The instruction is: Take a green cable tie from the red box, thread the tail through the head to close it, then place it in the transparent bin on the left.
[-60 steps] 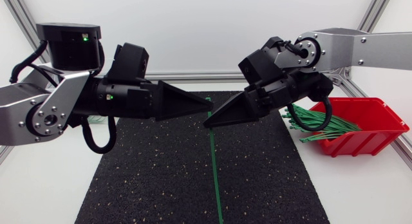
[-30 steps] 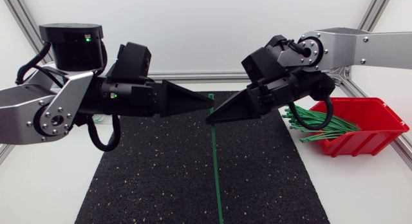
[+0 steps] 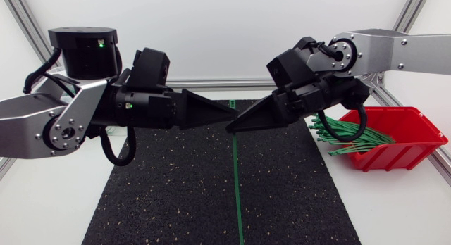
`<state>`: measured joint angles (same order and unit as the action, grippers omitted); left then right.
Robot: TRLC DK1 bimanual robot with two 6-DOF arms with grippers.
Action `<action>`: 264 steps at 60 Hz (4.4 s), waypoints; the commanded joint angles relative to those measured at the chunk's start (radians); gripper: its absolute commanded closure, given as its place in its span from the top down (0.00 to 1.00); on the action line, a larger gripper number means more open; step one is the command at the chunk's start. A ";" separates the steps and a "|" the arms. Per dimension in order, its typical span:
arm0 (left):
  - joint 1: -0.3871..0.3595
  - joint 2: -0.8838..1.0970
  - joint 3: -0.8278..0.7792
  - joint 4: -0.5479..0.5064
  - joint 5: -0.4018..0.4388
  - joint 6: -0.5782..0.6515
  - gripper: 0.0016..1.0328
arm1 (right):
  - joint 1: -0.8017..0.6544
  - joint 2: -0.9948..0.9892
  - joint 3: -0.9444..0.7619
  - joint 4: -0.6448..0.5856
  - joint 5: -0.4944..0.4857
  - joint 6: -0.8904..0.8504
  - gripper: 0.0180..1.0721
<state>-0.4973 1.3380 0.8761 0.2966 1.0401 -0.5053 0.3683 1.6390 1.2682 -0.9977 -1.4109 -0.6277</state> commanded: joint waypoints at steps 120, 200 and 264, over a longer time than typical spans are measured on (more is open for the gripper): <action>-0.001 0.023 -0.006 0.056 -0.003 -0.091 0.04 | 0.034 -0.005 -0.032 0.030 -0.008 0.017 0.05; 0.252 0.001 0.073 -0.155 0.146 -0.009 0.04 | -0.072 -0.061 -0.038 -0.010 0.544 -0.092 0.97; 0.253 0.006 0.100 -0.281 0.061 0.129 0.04 | -0.031 -0.169 -0.248 0.327 0.997 -0.216 0.96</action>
<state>-0.2379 1.3457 0.9382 0.0269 1.1015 -0.3946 0.3515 1.4788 1.0309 -0.6952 -0.4355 -0.8600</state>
